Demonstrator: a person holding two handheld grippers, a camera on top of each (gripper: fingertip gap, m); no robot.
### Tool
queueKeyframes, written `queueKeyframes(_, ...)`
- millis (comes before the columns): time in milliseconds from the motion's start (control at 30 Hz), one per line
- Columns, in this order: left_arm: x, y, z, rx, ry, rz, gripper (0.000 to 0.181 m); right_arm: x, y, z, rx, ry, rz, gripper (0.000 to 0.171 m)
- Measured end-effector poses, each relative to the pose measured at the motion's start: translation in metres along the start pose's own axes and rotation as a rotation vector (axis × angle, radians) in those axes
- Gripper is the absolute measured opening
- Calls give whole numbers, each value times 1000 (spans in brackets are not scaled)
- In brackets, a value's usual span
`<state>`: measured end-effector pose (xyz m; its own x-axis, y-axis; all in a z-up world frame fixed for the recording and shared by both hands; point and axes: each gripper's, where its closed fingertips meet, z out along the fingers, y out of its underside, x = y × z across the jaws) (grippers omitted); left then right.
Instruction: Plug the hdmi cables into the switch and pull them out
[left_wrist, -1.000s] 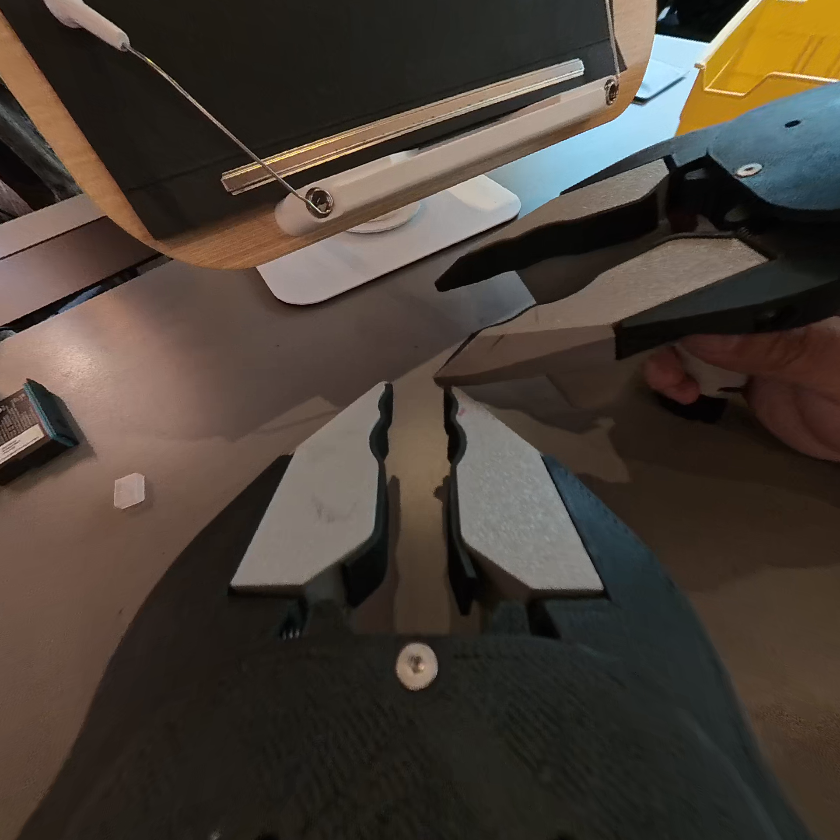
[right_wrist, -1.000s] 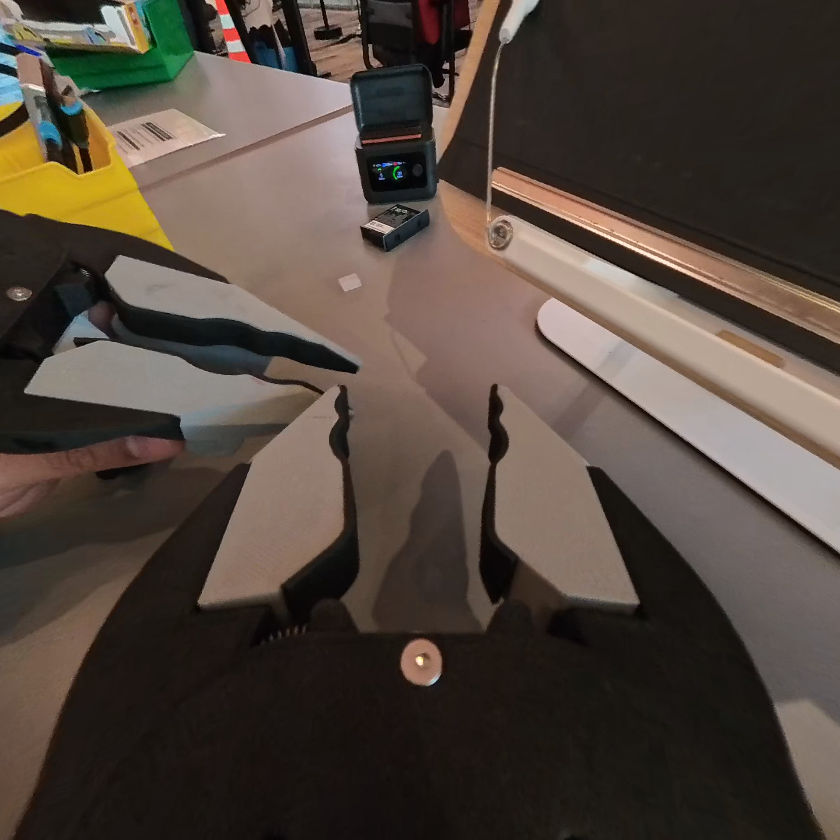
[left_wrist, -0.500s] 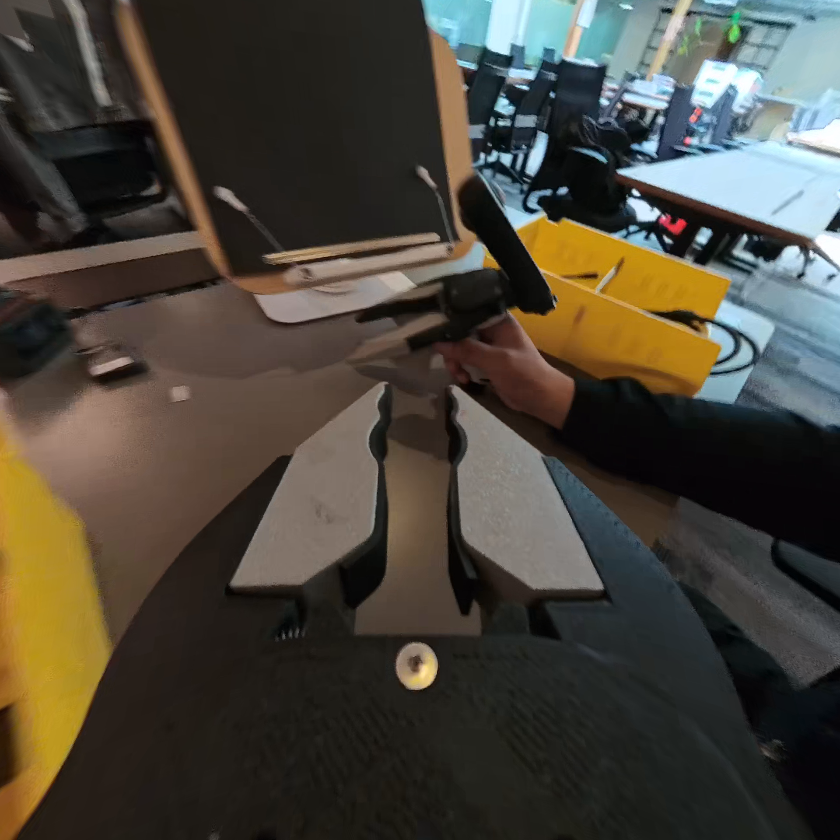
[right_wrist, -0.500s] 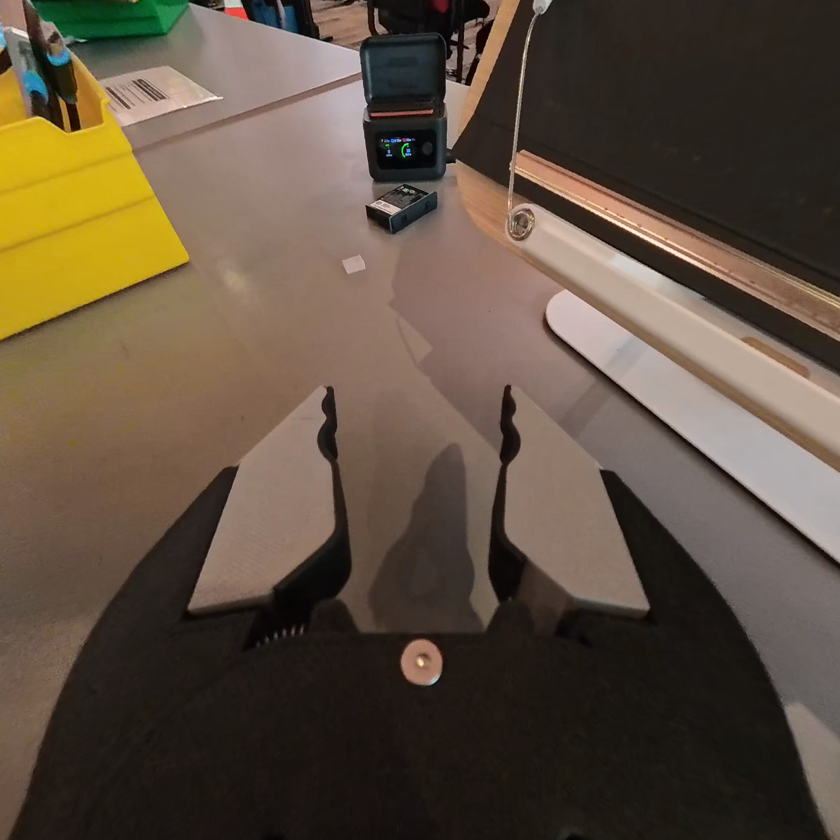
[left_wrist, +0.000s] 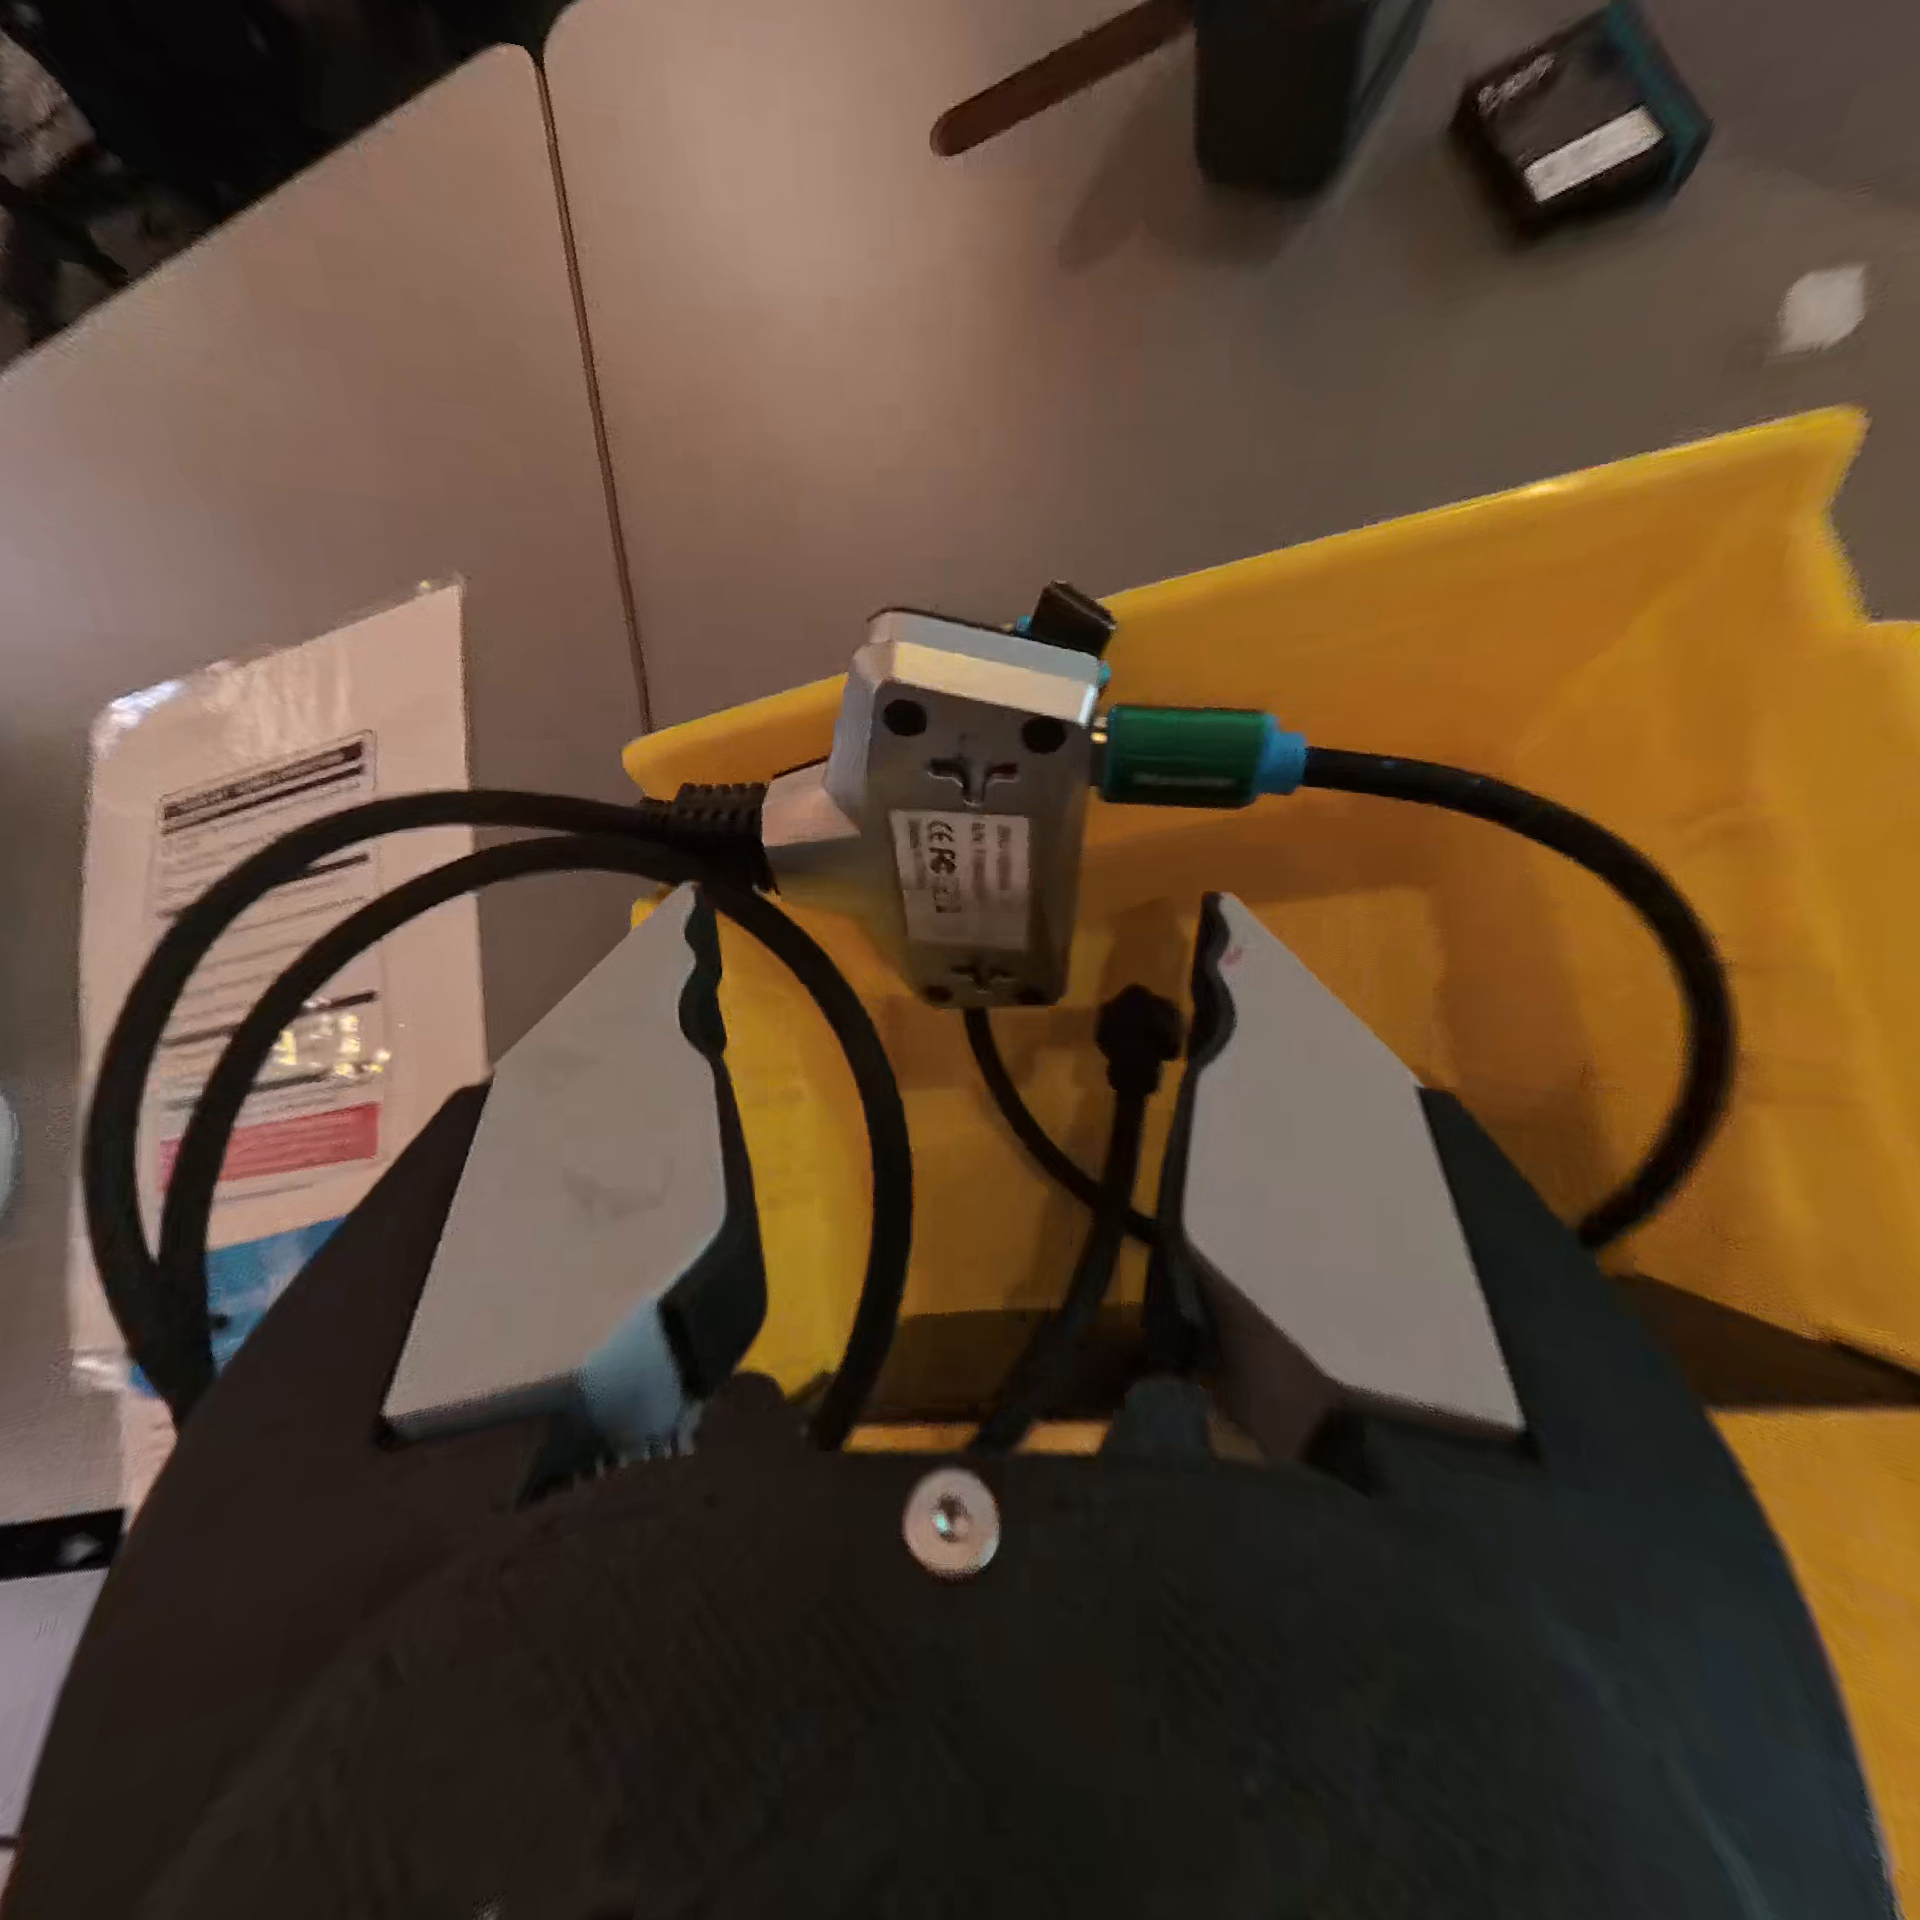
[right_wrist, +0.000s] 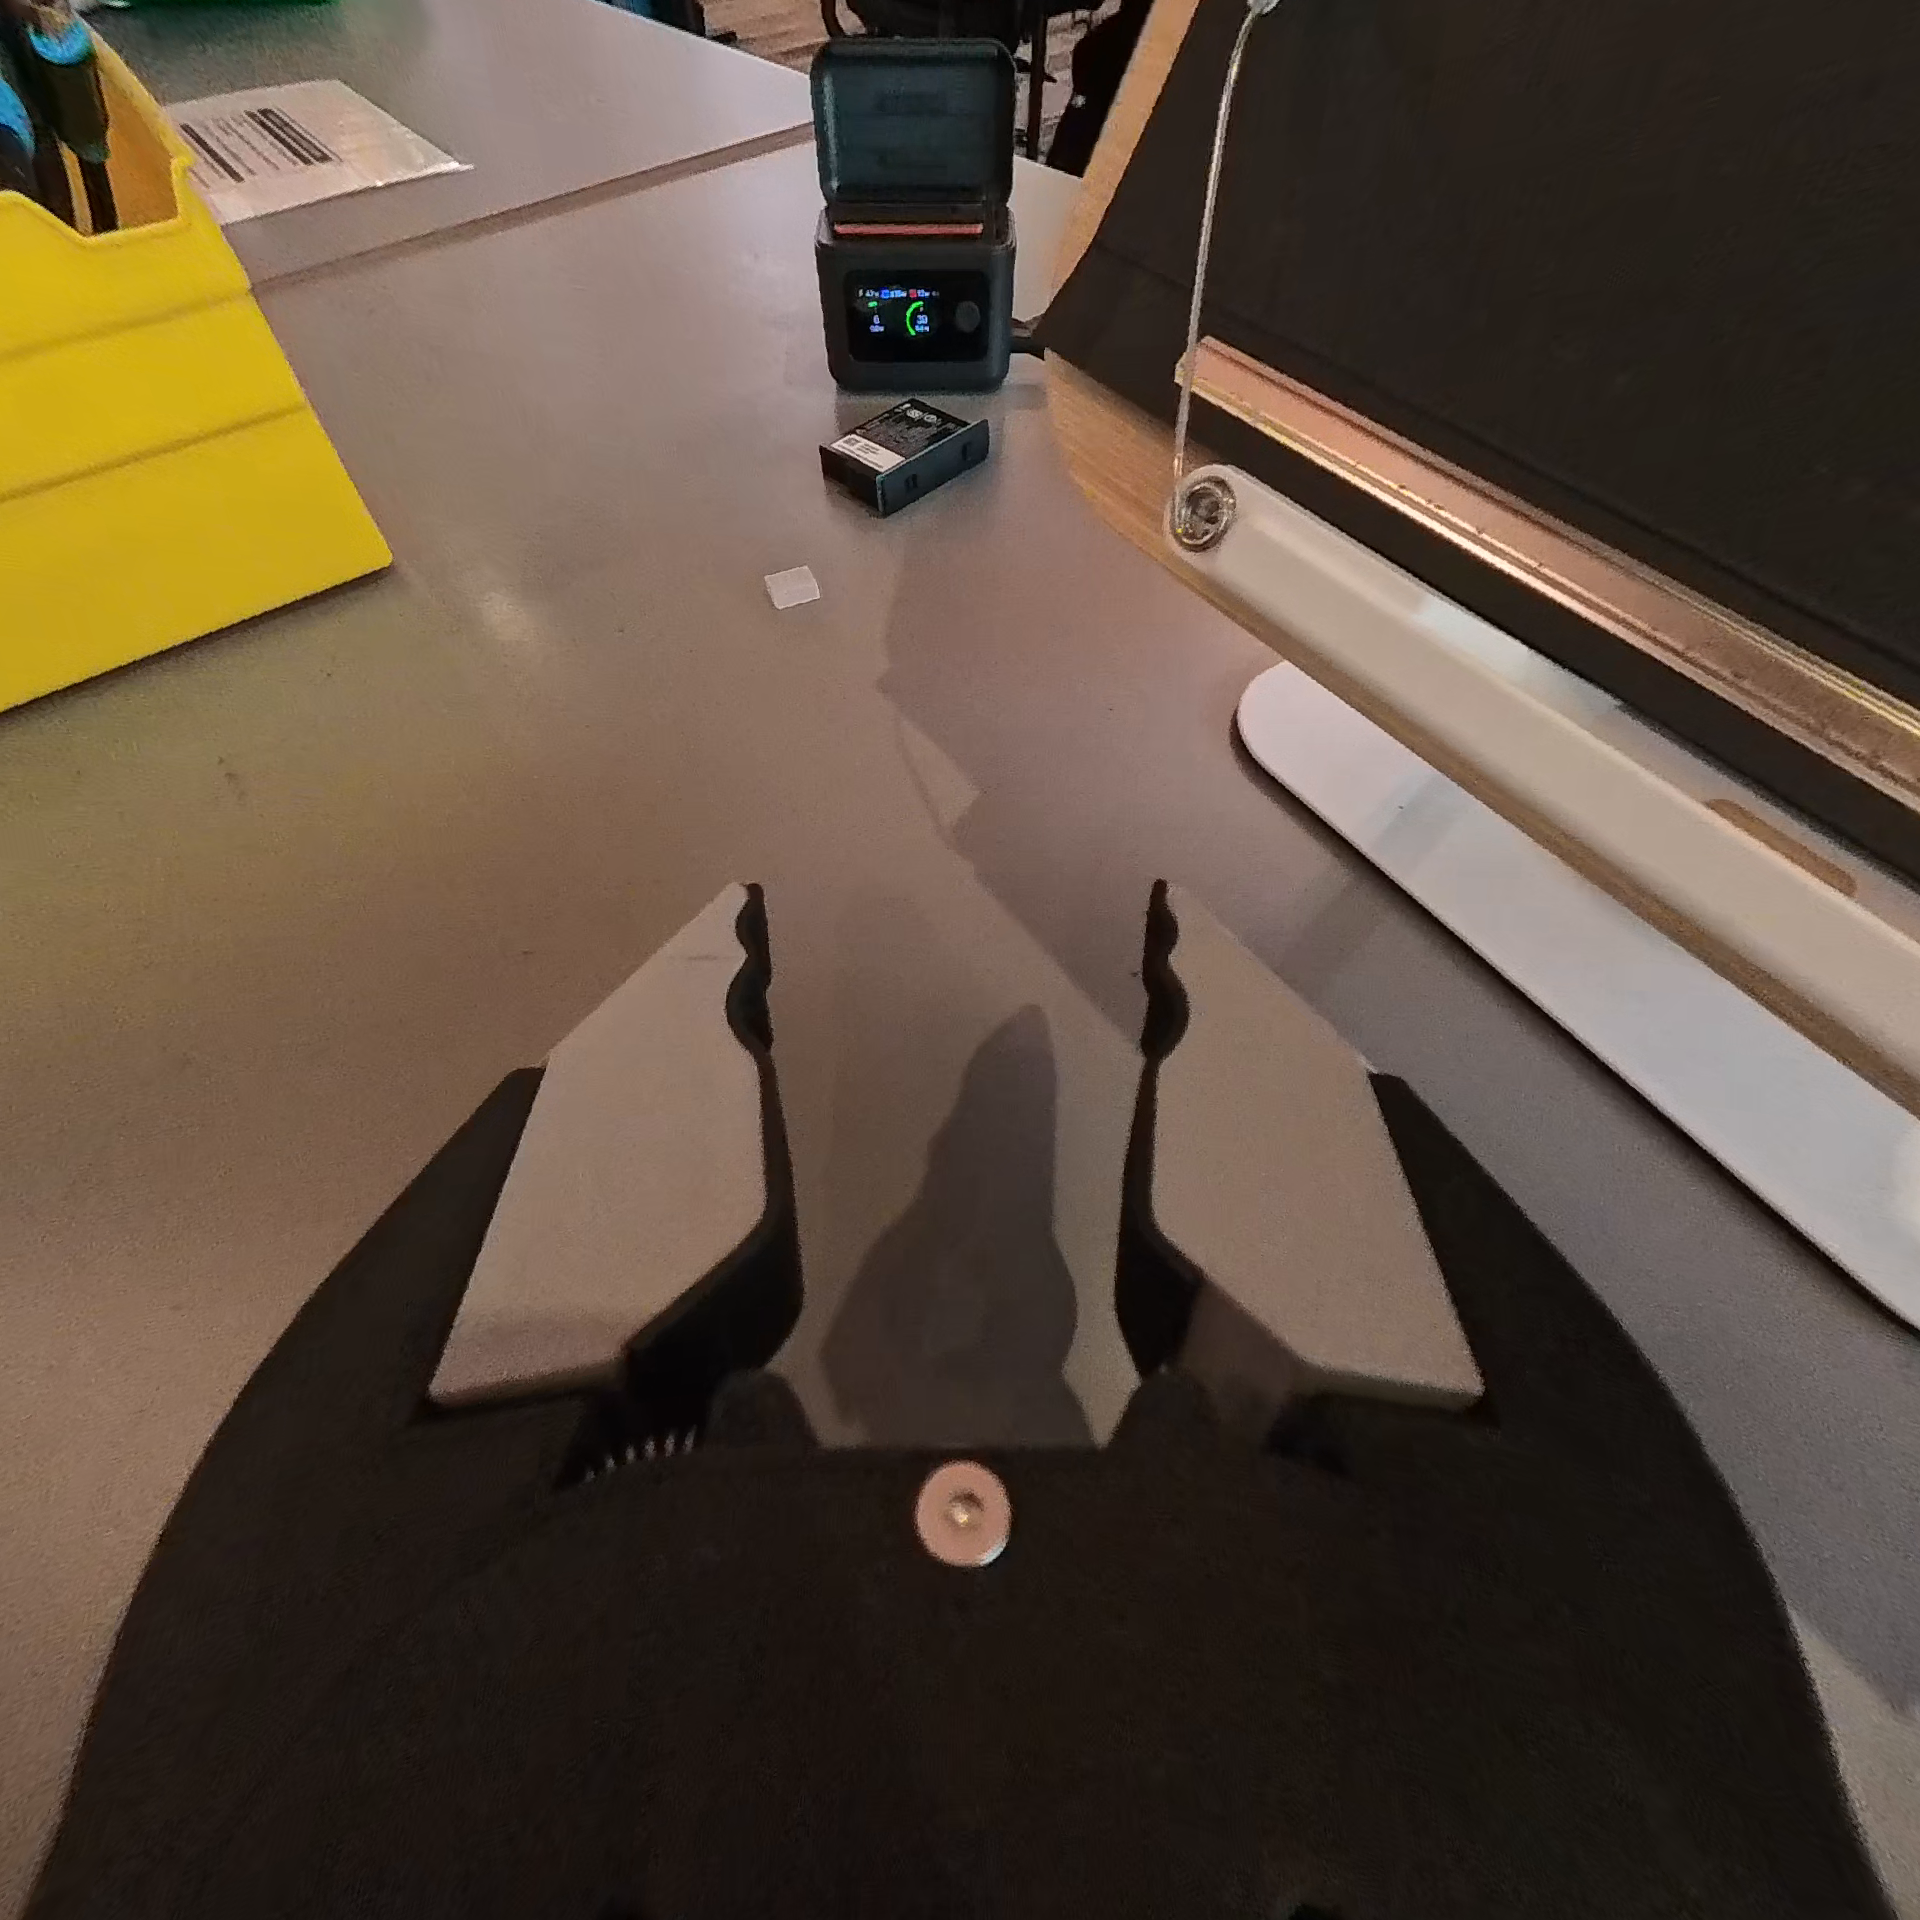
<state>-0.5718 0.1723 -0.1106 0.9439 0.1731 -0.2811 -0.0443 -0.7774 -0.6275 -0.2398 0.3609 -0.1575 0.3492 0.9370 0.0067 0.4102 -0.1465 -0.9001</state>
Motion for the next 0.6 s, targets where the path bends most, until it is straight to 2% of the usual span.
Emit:
queueKeyframes(133, -10, -6, 20, -12, -80, 84, 85, 2, 0, 1, -2, -3, 13, 70)
queueKeyframes(267, -8, -11, 29, -5, -113, 209, 66, 3, -1, 1, 3, -3, 18, 70)
queueKeyframes(367, -10, -13, 26, -20, -181, 290, 58, 4, -1, 0, 5, -6, 25, 69)
queueKeyframes(467, -14, -19, 15, -3, -234, 287, 57, 4, -1, 0, 9, -9, 28, 68)
queueKeyframes(600, -38, -41, -29, 97, -360, 258, 57, 5, -1, -1, 12, -1, 27, 68)
